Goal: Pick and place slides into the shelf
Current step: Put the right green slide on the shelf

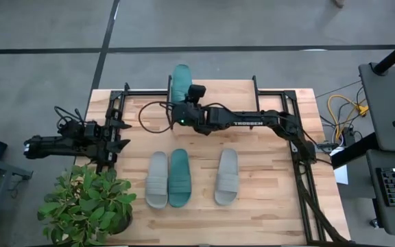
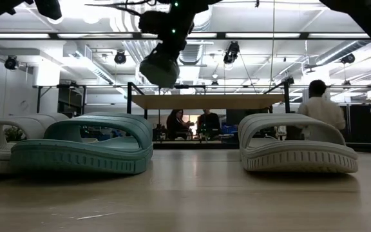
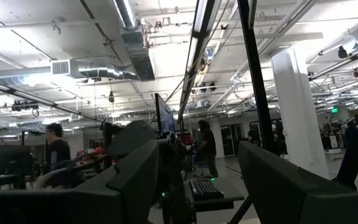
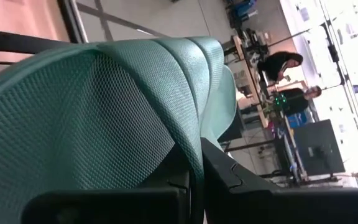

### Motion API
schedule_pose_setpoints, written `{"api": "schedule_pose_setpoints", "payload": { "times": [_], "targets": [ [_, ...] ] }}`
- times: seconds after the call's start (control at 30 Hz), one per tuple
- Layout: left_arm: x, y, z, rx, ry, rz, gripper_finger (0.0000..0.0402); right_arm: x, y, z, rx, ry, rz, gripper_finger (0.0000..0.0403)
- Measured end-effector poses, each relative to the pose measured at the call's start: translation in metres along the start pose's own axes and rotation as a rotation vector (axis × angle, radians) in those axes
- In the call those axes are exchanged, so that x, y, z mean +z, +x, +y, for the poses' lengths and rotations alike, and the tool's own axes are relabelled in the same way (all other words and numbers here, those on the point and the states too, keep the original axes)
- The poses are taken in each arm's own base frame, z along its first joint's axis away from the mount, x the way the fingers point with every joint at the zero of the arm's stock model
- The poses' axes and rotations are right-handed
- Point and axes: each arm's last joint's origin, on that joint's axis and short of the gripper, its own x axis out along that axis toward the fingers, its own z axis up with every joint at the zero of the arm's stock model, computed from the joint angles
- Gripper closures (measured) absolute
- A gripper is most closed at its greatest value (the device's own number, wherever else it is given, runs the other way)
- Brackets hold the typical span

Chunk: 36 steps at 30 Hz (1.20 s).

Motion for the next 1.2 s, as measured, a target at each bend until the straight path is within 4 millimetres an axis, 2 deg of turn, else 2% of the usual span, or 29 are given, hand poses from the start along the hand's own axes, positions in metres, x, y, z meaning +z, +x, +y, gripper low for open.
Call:
{"api": "schedule_pose_setpoints", "payload": {
  "times": [0.53,0.77,1.2],
  "targets": [
    [0.001,-0.002,0.0,0.002,0.0,-0.009,0.0194,-0.011,0.027,0.031,0.015,-0.086,0.054,0.0394],
    [0.001,-0.002,0.0,0.002,0.001,-0.009,0.0194,-0.011,0.032,0.032,0.011,-0.085,0.052,0.0394],
    [0.002,-0.002,0.0,0.002,0.003,-0.009,0.0194,-0.01,0.028,0.034,0.016,-0.107,0.042,0.0394]
  ]
}}
